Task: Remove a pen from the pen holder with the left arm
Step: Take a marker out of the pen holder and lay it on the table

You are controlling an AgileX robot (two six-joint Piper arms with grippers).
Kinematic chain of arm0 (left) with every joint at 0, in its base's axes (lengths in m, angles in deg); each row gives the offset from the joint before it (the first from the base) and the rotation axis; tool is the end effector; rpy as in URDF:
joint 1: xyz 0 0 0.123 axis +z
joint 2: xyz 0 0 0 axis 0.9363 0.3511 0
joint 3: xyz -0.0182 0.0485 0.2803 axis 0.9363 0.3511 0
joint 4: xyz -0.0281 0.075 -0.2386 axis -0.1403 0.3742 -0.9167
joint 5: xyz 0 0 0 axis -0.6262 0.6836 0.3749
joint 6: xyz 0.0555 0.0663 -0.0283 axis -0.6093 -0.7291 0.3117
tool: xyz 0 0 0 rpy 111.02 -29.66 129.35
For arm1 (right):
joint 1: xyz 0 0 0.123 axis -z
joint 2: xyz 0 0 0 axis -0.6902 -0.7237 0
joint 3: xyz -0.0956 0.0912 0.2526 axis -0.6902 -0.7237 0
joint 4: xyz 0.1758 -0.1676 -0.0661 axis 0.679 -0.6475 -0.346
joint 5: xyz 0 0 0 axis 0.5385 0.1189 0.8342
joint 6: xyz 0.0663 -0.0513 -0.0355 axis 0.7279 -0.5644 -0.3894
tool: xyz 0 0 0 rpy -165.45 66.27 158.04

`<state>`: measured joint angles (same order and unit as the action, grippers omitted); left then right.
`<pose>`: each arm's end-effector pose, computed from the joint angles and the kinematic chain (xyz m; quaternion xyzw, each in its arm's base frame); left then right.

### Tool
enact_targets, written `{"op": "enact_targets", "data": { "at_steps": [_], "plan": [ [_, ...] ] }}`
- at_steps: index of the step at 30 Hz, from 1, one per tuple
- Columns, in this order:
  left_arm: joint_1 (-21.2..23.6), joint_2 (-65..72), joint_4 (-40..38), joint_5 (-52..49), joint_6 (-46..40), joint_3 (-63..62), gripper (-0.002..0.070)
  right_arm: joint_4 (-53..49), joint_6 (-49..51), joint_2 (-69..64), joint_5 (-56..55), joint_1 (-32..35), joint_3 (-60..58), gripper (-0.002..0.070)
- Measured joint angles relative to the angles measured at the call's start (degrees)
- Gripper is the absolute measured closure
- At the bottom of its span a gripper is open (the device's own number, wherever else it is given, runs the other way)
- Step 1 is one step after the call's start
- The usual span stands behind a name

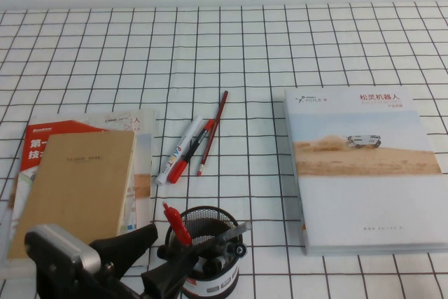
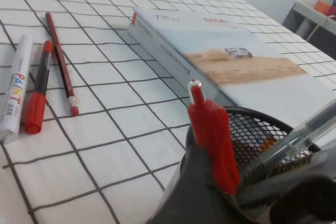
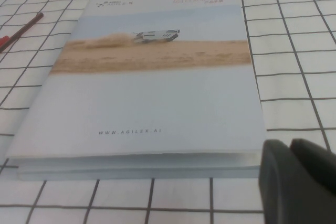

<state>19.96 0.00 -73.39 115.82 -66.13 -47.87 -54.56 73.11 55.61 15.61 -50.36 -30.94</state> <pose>0.1078 -0.1188 0.1654 0.1955 0.7503 -0.3334 0.5364 0.0512 0.0109 0.1712 0.0040 0.8040 0.1049 0.5853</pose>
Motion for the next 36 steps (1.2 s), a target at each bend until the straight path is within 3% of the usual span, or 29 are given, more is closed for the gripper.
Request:
{"op": "enact_targets", "data": {
  "at_steps": [8,16,36],
  "plan": [
    [0.0,1.5,-0.7,0.5,0.1,-0.1,0.0174,0.0,0.0,0.0,0.0,0.0,0.0,0.0691],
    [0.0,3.3,-0.7,2.0,0.1,-0.7,0.0339,0.0,0.0,0.0,0.0,0.0,0.0,0.0691],
    [0.0,5.6,0.5,7.5,0.1,-1.0,0.0573,0.0,0.0,0.0,0.0,0.0,0.0,0.0691]
  ]
}}
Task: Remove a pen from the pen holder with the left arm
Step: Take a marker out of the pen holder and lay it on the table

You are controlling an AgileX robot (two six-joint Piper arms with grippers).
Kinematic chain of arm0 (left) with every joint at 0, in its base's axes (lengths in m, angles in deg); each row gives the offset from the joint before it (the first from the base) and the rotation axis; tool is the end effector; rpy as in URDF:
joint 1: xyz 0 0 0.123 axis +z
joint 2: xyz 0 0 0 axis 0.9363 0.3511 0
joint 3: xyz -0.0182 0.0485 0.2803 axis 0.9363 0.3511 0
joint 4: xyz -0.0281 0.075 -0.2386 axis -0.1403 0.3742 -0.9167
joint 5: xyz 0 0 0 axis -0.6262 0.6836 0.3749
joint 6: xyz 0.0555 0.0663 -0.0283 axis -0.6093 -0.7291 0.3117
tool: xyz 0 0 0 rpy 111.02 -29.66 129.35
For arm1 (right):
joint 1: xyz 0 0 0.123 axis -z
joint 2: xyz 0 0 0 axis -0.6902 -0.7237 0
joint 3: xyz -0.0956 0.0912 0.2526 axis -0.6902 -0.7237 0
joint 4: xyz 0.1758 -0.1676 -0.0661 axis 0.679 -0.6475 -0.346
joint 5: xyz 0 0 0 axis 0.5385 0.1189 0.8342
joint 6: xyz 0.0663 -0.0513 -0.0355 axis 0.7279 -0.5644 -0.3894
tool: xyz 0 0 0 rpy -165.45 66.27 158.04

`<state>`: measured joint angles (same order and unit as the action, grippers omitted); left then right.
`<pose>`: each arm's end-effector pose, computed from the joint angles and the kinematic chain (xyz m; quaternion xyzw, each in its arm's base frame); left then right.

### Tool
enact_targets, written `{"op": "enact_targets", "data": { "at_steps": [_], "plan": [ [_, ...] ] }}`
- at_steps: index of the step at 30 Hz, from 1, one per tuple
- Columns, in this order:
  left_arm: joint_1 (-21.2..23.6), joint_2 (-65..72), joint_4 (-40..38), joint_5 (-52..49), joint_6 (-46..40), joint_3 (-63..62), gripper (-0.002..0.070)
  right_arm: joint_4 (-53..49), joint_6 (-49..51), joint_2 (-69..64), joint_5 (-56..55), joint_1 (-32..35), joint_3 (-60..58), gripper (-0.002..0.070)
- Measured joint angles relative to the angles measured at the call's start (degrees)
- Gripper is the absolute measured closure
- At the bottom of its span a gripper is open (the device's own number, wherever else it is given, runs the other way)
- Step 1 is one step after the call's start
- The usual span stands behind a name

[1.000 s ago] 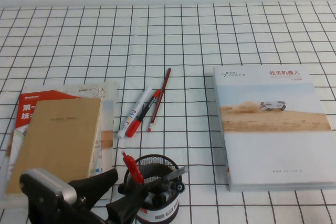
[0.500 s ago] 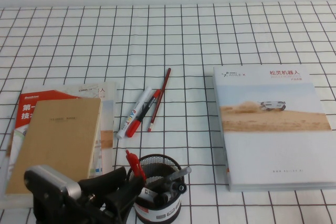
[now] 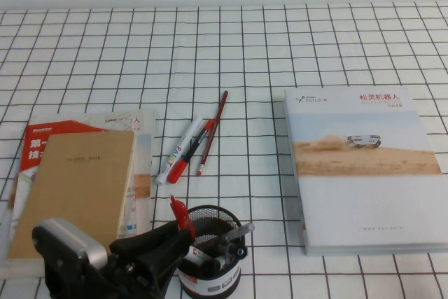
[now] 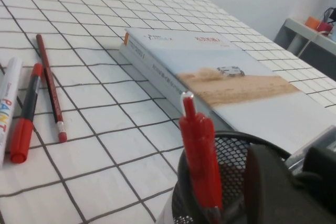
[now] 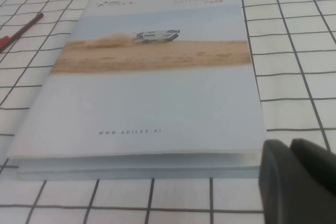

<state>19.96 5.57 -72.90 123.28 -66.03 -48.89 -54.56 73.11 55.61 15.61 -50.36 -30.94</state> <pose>0.1144 -0.1270 0.1645 0.1950 0.7335 -0.3430 0.5534 0.0512 0.0109 0.1712 0.0040 0.8040 0.1049 0.5853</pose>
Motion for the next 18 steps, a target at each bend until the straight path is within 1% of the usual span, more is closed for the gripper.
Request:
{"op": "enact_targets", "data": {
  "at_steps": [7,14,18],
  "plan": [
    [0.0,0.0,1.0,1.9,2.5,0.0,0.0573,0.0,0.0,0.0,0.0,0.0,0.0,0.0692],
    [0.0,0.0,1.0,2.7,2.8,0.0,0.0573,0.0,0.0,0.0,0.0,0.0,0.0,0.0691],
    [0.0,-2.5,1.0,2.1,2.6,0.0,0.0573,0.0,0.0,0.0,0.0,0.0,0.0,0.0691]
  ]
}}
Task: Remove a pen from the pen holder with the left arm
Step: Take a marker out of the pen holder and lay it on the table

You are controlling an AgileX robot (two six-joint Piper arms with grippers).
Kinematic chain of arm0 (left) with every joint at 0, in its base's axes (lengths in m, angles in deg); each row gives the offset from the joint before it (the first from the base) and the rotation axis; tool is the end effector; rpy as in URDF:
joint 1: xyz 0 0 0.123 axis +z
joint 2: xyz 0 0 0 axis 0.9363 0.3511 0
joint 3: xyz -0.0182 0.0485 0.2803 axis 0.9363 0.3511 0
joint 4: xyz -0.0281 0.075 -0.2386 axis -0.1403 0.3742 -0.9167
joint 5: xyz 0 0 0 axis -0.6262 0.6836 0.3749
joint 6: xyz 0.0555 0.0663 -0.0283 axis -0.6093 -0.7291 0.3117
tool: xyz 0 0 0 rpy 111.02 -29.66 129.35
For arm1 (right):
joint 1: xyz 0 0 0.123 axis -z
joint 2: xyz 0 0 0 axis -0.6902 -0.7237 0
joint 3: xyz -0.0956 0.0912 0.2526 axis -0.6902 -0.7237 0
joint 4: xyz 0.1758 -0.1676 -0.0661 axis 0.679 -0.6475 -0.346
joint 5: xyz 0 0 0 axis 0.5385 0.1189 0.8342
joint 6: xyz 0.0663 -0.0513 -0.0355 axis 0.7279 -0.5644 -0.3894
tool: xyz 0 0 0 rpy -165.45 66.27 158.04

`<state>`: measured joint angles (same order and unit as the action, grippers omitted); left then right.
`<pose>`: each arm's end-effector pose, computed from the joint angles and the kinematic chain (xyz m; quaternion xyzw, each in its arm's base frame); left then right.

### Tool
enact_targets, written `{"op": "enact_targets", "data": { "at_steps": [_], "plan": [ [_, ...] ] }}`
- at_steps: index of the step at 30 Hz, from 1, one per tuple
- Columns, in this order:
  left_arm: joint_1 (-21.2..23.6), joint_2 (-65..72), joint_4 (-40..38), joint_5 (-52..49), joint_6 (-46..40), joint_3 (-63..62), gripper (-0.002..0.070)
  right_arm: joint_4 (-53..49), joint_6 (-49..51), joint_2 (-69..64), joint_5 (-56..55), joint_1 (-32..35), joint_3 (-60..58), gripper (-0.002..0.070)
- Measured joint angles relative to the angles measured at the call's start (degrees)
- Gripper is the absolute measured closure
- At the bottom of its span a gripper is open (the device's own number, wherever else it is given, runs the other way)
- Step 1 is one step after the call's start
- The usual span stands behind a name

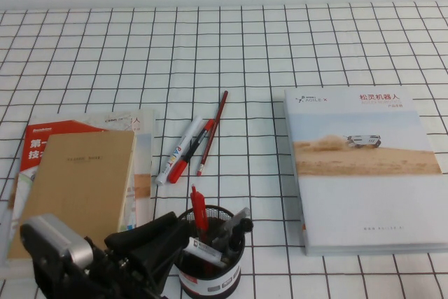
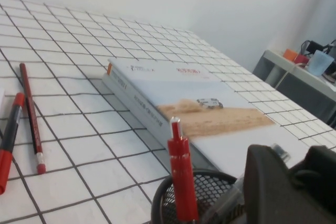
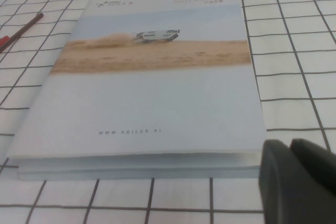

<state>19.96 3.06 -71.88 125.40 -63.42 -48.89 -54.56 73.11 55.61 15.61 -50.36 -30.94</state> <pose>0.1123 -0.1267 0.1754 0.1790 0.7098 -0.3751 0.5688 0.0512 0.0109 0.1712 0.0040 0.8040 0.1049 0.5853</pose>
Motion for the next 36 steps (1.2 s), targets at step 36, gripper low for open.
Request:
{"op": "enact_targets", "data": {
  "at_steps": [36],
  "plan": [
    [0.0,-9.6,12.1,-100.0,-14.8,-60.8,0.0573,0.0,0.0,0.0,0.0,0.0,0.0,0.0691]
  ]
}}
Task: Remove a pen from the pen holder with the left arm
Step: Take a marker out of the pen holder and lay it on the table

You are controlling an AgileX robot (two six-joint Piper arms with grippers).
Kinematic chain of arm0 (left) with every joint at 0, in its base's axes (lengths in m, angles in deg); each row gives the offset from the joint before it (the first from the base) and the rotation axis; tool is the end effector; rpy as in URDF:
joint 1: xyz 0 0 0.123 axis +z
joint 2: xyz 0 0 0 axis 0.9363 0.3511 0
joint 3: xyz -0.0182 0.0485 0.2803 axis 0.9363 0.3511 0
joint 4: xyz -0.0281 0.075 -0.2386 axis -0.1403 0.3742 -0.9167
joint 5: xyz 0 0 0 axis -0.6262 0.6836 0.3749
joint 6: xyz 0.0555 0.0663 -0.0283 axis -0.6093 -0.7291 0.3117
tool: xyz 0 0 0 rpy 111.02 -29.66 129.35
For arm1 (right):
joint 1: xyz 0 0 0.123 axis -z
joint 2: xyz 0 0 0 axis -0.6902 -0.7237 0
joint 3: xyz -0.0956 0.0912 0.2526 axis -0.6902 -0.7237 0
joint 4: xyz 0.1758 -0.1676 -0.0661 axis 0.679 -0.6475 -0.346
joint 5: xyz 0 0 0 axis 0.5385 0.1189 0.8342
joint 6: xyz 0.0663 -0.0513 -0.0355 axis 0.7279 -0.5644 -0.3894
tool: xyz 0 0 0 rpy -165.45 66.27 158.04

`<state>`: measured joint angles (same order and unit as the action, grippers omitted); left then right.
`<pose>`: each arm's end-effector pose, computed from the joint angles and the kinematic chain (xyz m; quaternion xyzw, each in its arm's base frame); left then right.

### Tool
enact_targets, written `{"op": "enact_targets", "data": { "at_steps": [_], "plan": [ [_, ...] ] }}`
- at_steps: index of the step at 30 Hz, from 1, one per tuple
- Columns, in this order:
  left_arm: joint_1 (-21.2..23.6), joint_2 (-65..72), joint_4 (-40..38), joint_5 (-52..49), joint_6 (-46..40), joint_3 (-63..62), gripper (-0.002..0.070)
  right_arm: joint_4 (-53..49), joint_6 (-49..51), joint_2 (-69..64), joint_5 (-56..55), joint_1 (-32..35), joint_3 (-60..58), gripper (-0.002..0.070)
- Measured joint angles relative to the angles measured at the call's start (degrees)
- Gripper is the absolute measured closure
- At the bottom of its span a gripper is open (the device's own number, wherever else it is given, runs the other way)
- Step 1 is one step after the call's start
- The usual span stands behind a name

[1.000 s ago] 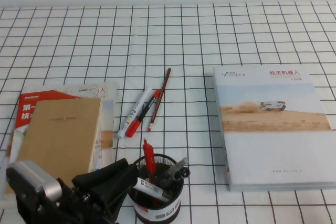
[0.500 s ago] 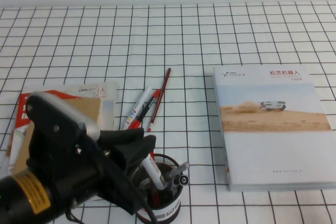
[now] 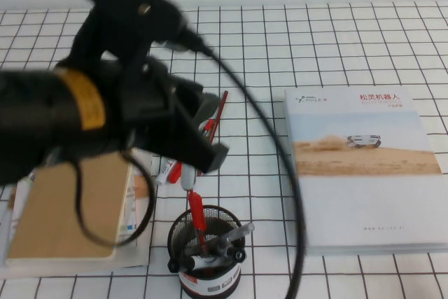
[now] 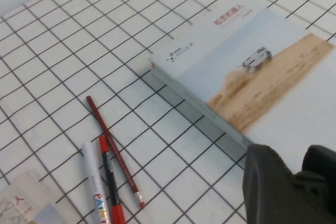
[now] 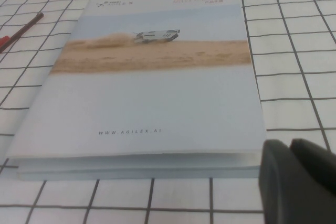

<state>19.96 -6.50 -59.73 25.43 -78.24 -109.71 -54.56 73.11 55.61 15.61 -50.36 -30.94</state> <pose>0.1643 -0.1777 0.3795 0.3769 0.7942 -0.1397 0.4557 0.0512 0.0109 0.1712 0.0040 0.8040 0.1049 0.5853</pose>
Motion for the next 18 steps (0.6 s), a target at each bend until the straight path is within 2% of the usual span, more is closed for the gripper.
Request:
{"op": "enact_targets", "data": {
  "at_steps": [5,12,18],
  "plan": [
    [0.8,9.6,2.2,-12.0,0.0,-14.2,0.0573,0.0,0.0,0.0,0.0,0.0,0.0,0.0691],
    [7.8,24.5,-1.1,-30.5,-4.5,-33.8,0.0573,0.0,0.0,0.0,0.0,0.0,0.0,0.0691],
    [11.7,36.3,-5.4,-34.8,-8.8,-45.2,0.0573,0.0,0.0,0.0,0.0,0.0,0.0,0.0692]
  ]
}}
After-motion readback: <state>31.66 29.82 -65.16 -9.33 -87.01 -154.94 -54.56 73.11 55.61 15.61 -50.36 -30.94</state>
